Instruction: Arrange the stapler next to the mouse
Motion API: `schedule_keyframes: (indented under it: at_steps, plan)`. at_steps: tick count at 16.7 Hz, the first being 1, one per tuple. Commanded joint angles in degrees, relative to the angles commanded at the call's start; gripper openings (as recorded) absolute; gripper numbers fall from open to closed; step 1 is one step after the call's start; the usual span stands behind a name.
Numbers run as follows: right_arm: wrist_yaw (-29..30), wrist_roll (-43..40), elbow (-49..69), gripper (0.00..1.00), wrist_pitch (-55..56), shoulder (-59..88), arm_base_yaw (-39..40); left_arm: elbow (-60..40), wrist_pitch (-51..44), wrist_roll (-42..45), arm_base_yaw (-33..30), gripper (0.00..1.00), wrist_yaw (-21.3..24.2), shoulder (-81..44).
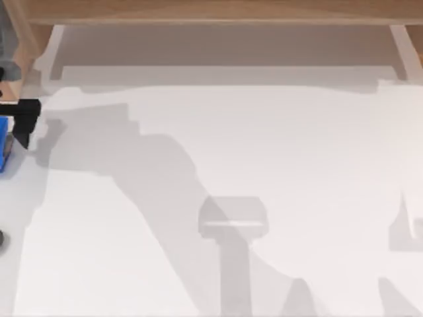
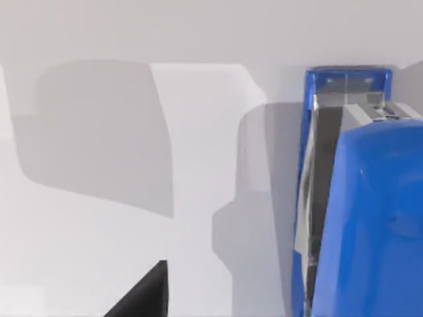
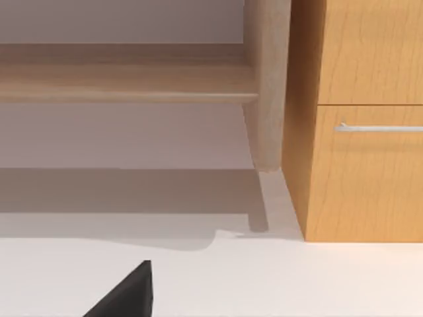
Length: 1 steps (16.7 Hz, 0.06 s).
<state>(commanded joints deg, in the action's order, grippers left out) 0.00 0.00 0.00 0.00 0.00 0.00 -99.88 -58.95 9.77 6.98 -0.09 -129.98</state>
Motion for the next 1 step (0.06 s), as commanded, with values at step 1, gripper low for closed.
schedule_keyframes:
  at_steps: [1]
  plan:
    - [0.00,0.00,0.00,1.00,0.00,0.00,0.00,0.00,0.00,0.00,0.00,1.00,0.00,0.00]
